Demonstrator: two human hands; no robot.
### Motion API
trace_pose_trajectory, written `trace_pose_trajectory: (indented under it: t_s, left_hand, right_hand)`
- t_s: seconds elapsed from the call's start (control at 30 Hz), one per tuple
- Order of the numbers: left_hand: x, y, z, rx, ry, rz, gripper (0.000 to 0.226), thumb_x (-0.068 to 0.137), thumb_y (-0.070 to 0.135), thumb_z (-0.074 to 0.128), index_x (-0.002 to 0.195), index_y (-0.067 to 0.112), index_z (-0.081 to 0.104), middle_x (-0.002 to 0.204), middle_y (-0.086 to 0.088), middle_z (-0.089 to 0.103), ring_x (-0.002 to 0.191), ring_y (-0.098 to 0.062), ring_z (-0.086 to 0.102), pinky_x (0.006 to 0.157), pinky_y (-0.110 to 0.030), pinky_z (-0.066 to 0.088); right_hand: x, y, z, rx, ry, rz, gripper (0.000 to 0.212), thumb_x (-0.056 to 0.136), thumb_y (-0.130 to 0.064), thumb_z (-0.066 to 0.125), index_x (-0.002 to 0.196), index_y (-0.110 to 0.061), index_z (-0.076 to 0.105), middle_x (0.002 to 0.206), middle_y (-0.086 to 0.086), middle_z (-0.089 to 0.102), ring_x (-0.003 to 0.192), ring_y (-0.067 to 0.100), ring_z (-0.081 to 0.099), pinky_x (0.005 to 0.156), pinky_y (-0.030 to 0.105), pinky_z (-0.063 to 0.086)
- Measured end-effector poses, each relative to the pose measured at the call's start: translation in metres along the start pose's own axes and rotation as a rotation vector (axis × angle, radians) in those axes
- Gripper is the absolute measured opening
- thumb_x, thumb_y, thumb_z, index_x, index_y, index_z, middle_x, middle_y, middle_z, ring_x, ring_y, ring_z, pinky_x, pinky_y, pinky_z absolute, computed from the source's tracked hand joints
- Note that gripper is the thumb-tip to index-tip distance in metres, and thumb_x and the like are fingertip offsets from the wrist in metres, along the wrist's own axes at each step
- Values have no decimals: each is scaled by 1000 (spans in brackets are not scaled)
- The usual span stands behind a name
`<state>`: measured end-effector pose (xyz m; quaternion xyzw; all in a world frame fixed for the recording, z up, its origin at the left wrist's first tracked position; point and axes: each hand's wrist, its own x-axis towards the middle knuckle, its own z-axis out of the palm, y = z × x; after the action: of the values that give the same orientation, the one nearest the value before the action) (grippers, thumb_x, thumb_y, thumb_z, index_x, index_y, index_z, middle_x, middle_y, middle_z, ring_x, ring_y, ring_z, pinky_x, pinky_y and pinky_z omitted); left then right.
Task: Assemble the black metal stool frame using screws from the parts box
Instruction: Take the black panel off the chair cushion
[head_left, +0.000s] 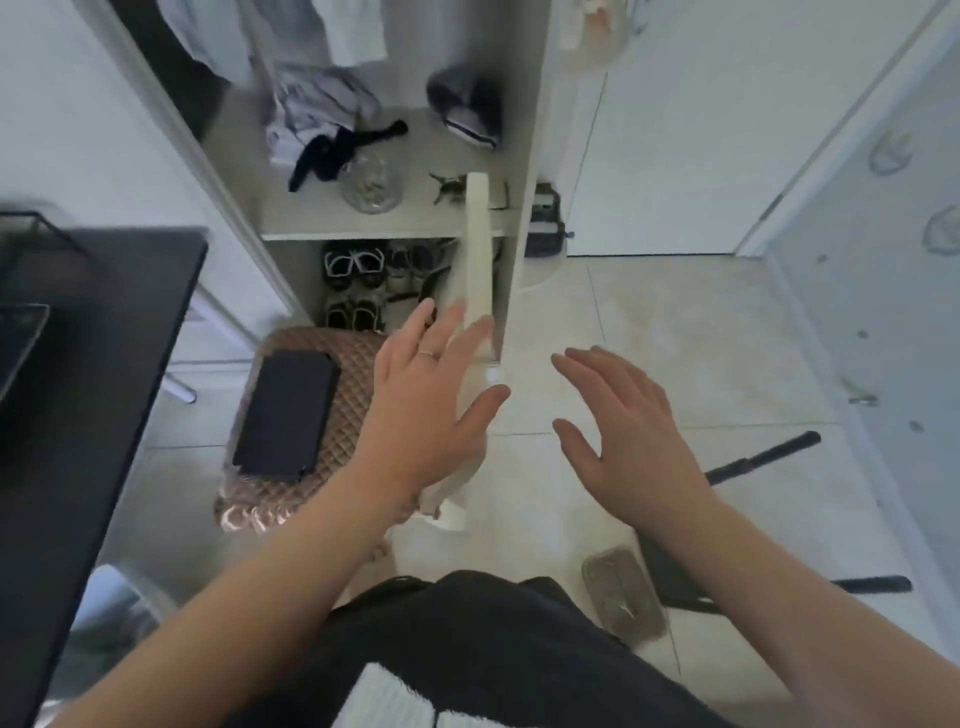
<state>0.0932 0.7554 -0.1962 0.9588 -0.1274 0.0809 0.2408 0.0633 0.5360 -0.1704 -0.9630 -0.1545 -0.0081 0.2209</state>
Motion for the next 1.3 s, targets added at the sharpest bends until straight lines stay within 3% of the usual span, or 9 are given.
trace_pose_trajectory:
  t_s: [0.17, 0.33, 0.6, 0.7, 0.8, 1.03, 1.13, 1.23, 1.3]
  left_hand:
    - [-16, -96, -42, 30, 42, -117, 66, 96, 59, 40, 153, 29, 36, 164, 3, 27, 154, -21, 8, 121, -45, 9]
    - [-37, -192, -57, 8, -86, -261, 68, 94, 61, 37, 155, 32, 32, 165, 3, 25, 154, -21, 8, 123, -48, 10]
    - [-82, -307, -12, -61, -389, -572, 67, 98, 61, 41, 156, 32, 25, 165, 2, 22, 153, -22, 9, 121, -48, 12]
    - [-92, -334, 17, -105, -447, -669, 68, 98, 58, 43, 157, 29, 25, 165, 1, 23, 152, -25, 13, 122, -49, 15]
    - [-97, -362, 52, -140, -488, -732, 69, 98, 56, 45, 157, 26, 25, 165, -1, 24, 152, -27, 16, 122, -52, 19]
    - [-102, -434, 133, -106, -416, -905, 74, 97, 52, 51, 157, 24, 19, 167, -4, 15, 153, -30, 11, 123, -52, 15]
    - [-99, -466, 158, -58, -319, -955, 82, 93, 56, 53, 158, 24, 14, 167, -3, 10, 154, -29, 6, 123, -53, 6]
    - [-96, -493, 172, -70, -172, -1083, 86, 92, 57, 55, 158, 22, 11, 166, -4, 14, 153, -31, 11, 124, -54, 13]
    - [-95, -508, 179, -170, -125, -1191, 87, 92, 57, 57, 158, 20, 14, 164, -5, 22, 150, -32, 20, 122, -54, 21]
  right_hand:
    - [59, -89, 34, 44, 16, -169, 56, 93, -18, 66, 146, -14, 49, 149, 3, 49, 142, 23, 39, 114, 36, 26]
    - [109, -170, 91, 106, -59, -212, 54, 94, -27, 55, 146, -14, 49, 148, 2, 49, 139, 24, 42, 116, 41, 32]
    - [155, -211, 216, 97, -399, -39, 57, 99, -28, 58, 152, -24, 39, 155, -5, 39, 144, 16, 31, 120, 40, 27]
    - [165, -210, 264, 126, -517, 41, 56, 98, -29, 57, 152, -25, 40, 154, -2, 42, 142, 20, 35, 118, 45, 31]
    - [176, -204, 315, 207, -562, 137, 56, 97, -30, 58, 150, -24, 42, 151, 1, 46, 138, 22, 40, 115, 40, 33]
    - [198, -173, 445, 330, -726, 412, 60, 97, -34, 57, 152, -20, 36, 148, 7, 50, 132, 25, 49, 96, 30, 39]
    - [204, -163, 489, 424, -731, 568, 67, 95, -33, 62, 154, -16, 33, 148, 8, 50, 131, 25, 50, 87, 23, 33]
    - [214, -157, 524, 530, -728, 700, 75, 92, -32, 68, 153, -11, 31, 149, 10, 48, 131, 26, 50, 88, 22, 35]
    - [220, -154, 539, 640, -727, 791, 71, 90, -27, 72, 150, -10, 38, 143, 8, 53, 119, 20, 55, 77, 12, 42]
